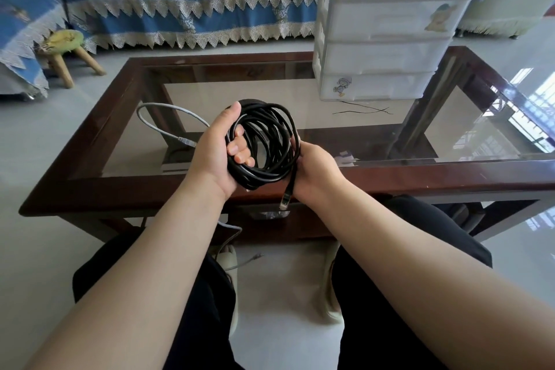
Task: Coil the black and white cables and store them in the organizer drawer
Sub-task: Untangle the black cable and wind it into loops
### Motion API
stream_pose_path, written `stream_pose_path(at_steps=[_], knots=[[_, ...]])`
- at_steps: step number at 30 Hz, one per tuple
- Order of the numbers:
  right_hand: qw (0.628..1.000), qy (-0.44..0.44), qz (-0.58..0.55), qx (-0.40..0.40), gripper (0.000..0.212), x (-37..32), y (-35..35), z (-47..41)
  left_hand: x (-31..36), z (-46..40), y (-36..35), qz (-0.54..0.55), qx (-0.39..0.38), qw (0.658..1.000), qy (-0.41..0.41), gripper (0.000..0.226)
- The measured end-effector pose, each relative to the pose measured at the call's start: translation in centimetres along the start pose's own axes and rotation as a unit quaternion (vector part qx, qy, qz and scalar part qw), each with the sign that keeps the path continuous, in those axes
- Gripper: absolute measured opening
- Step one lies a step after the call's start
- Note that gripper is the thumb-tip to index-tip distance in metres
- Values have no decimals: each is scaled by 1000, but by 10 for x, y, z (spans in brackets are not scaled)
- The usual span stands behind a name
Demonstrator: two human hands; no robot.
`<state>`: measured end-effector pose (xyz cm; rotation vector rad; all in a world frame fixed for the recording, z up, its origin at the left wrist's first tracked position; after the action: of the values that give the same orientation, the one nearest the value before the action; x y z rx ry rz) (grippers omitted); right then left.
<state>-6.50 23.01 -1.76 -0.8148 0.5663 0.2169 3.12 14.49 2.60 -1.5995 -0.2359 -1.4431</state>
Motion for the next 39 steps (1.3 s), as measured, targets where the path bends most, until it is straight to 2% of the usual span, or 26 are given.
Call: stream_pose_path(at_steps=[3, 8, 11, 14, 18, 24, 30, 34, 36, 39], knots=[[998, -29, -56, 5, 13, -1, -6, 3, -2, -1, -2, -7, 13, 1000, -16, 45], [994, -44, -96, 10, 35, -5, -8, 12, -7, -3, -4, 9, 44, 999, -22, 45], [998, -54, -38, 15, 38, -2, -7, 9, -4, -9, -1, 40, 71, 997, -12, 46], [996, -33, 50, 64, 26, -1, -4, 5, -3, -13, 4, 62, 95, 993, -4, 45], [994, -5, 79, 81, 10, -1, -4, 9, -4, -16, 9, 86, 123, 989, 0, 43], [992, 30, 111, 54, 5, -6, -7, 23, -2, -16, 14, 122, 141, 982, 12, 43], [977, 13, 209, 34, 9, -10, -10, 31, 8, -14, 15, 59, 109, 992, -8, 46], [964, 0, 258, 67, 28, -26, -10, 26, 12, -14, 12, -13, 77, 997, -23, 45], [931, 56, 340, 124, 35, -38, -11, 24, 11, -15, 11, -52, 56, 997, -26, 45], [831, 208, 479, 191, 55, -56, -17, 26, 11, -16, 9, -109, 10, 994, -21, 45]])
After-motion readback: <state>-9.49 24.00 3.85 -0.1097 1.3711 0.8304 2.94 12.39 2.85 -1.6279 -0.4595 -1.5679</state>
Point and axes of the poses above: each hand's wrist, its own z-axis away from the middle knuckle, its own y-axis out of the back of the hand, x = y × z, the point moved 2 cm from there along -z, towards the middle knuckle, and after that the axes turned 10 degrees about -y, right-handed, at the moved point
